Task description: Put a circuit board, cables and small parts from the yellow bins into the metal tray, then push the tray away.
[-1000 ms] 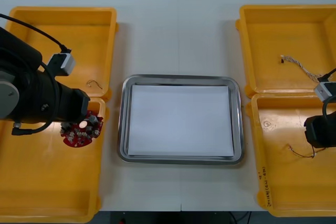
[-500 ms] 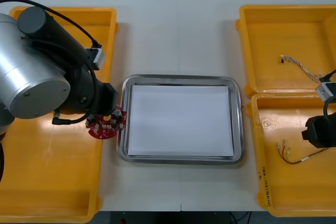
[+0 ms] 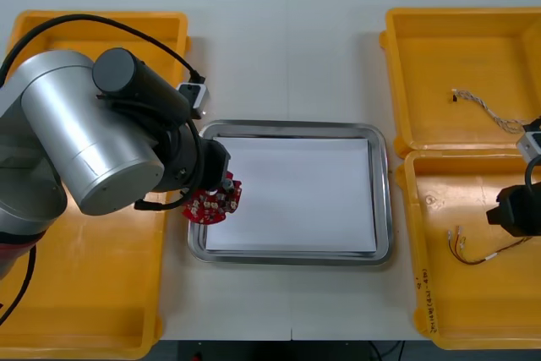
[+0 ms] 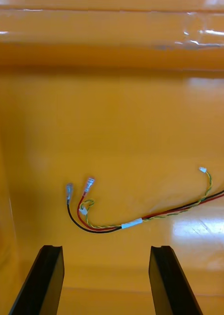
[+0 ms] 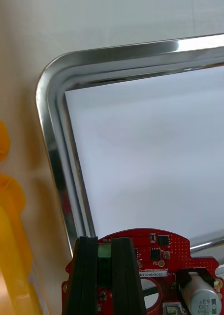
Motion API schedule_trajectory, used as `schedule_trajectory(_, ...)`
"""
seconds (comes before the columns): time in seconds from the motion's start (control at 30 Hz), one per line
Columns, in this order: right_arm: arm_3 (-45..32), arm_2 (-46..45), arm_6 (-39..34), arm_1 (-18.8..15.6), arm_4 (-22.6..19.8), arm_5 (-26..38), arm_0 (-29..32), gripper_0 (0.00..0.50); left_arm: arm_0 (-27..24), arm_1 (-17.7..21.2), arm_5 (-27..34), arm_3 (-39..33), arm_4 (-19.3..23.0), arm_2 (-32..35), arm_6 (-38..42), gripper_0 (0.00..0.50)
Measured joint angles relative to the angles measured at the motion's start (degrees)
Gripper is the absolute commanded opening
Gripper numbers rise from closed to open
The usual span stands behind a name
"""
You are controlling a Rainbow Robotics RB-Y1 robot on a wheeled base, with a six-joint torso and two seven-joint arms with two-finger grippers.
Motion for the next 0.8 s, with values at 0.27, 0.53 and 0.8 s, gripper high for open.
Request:
schedule_trajectory(0.27,0.00,-0.42,-7.15,0.00,0.96,0.00,-0.01,0.500,0.00,-0.14,-2.56,0.80,-3.29,-4.32,0.27,0.000)
schedule_trajectory(0.53,0.00,-2.65,-19.36,0.00,3.18,0.51,-0.01,0.500,-0.12,-0.16,-5.83,3.39,-6.54,-9.01,2.63,0.000)
schedule_trajectory(0.8,0.00,-3.97,-30.86,-0.02,5.19,0.95,0.24,0.500,-0.58,-0.26,-11.61,7.68,-9.33,-12.83,4.09,0.000)
